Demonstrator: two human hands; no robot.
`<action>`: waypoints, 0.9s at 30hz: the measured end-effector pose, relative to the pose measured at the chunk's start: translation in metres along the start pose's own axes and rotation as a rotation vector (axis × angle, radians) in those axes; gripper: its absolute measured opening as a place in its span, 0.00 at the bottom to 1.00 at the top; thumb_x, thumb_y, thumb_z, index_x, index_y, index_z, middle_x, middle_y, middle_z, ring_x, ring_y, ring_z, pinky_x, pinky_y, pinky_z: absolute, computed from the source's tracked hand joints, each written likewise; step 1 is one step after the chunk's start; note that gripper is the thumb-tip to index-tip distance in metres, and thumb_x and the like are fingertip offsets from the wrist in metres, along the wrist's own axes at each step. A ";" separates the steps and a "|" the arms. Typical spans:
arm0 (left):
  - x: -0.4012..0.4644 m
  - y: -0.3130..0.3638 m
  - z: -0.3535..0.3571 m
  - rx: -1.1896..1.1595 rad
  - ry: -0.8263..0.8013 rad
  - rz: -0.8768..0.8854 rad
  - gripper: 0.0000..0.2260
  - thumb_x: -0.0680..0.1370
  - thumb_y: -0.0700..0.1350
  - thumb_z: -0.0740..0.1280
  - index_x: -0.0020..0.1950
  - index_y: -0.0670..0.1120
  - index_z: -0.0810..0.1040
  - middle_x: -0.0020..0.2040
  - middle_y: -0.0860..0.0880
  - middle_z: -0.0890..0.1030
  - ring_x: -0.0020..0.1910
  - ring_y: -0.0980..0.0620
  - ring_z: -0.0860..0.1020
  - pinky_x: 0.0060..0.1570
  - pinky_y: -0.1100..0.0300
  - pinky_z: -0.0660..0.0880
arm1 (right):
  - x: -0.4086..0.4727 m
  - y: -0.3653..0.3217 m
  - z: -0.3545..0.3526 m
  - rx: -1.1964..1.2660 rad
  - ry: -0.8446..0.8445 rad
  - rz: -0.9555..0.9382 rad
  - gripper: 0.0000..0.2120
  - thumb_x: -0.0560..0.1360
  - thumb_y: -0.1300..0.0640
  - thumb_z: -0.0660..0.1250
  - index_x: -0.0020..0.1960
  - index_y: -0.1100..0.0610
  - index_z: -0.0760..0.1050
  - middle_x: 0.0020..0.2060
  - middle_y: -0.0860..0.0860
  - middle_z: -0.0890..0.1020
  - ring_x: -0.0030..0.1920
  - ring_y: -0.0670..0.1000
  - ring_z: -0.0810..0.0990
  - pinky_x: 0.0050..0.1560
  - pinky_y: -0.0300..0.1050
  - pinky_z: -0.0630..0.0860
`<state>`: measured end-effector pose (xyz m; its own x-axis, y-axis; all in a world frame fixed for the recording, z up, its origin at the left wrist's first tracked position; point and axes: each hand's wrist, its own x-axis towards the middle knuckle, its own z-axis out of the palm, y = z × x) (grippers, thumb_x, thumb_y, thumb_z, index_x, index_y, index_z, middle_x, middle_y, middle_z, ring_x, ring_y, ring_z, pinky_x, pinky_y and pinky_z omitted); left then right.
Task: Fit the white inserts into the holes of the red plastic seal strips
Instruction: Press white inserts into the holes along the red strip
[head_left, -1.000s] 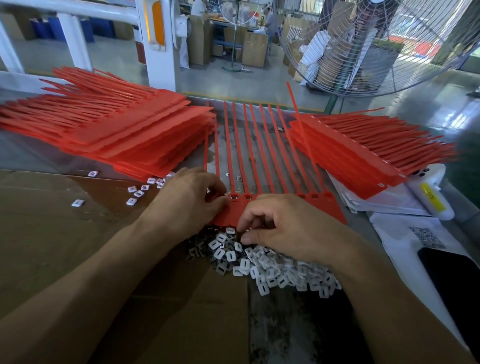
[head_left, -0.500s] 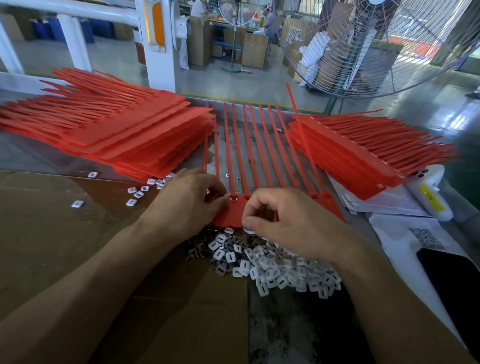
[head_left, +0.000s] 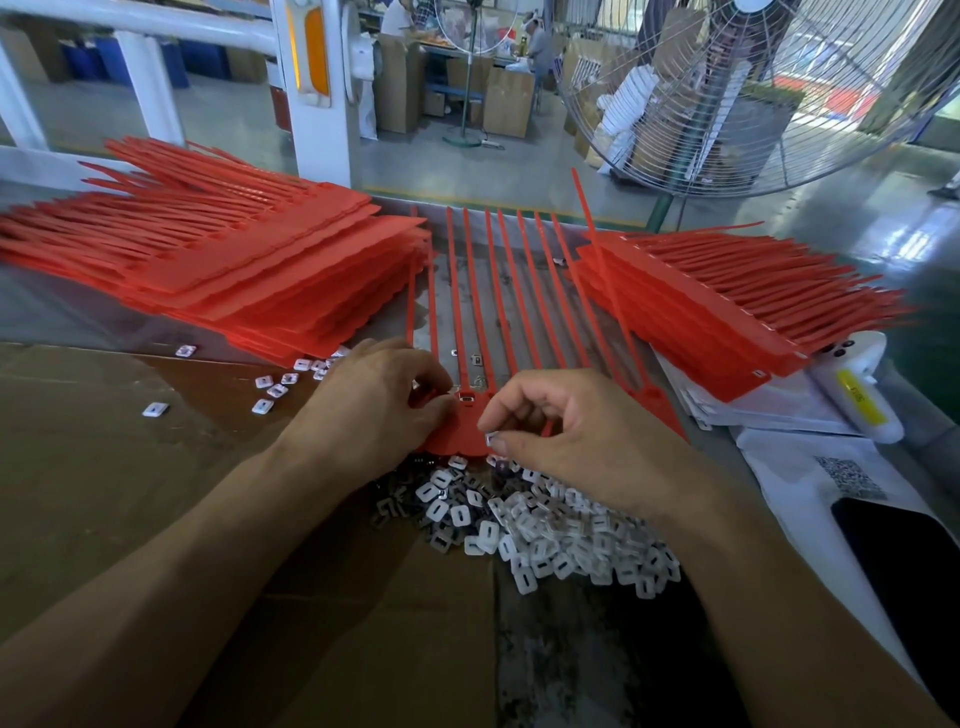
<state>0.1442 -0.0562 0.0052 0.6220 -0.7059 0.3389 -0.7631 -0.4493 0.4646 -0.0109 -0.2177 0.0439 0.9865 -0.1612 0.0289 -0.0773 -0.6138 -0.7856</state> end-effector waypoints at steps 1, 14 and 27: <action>0.000 0.000 0.000 -0.001 -0.002 -0.001 0.10 0.78 0.56 0.70 0.56 0.54 0.83 0.51 0.56 0.78 0.55 0.55 0.73 0.57 0.55 0.73 | 0.000 -0.001 0.001 0.008 -0.003 0.002 0.07 0.77 0.61 0.74 0.49 0.49 0.83 0.39 0.44 0.84 0.38 0.39 0.80 0.44 0.33 0.77; 0.001 -0.001 0.000 -0.002 -0.022 0.002 0.10 0.78 0.57 0.69 0.56 0.55 0.82 0.51 0.57 0.77 0.55 0.55 0.73 0.57 0.54 0.73 | 0.000 -0.001 0.001 0.002 0.088 -0.004 0.07 0.77 0.58 0.75 0.50 0.46 0.84 0.42 0.43 0.85 0.42 0.43 0.84 0.44 0.31 0.78; 0.001 -0.001 -0.001 -0.018 -0.038 -0.009 0.10 0.78 0.58 0.69 0.56 0.56 0.82 0.52 0.58 0.77 0.56 0.56 0.72 0.58 0.55 0.73 | -0.002 0.043 -0.054 -0.182 0.626 0.344 0.05 0.76 0.52 0.75 0.43 0.51 0.85 0.31 0.48 0.84 0.30 0.46 0.79 0.34 0.42 0.72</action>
<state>0.1461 -0.0563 0.0055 0.6217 -0.7222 0.3031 -0.7536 -0.4462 0.4826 -0.0244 -0.2859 0.0433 0.6389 -0.7457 0.1892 -0.4443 -0.5584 -0.7005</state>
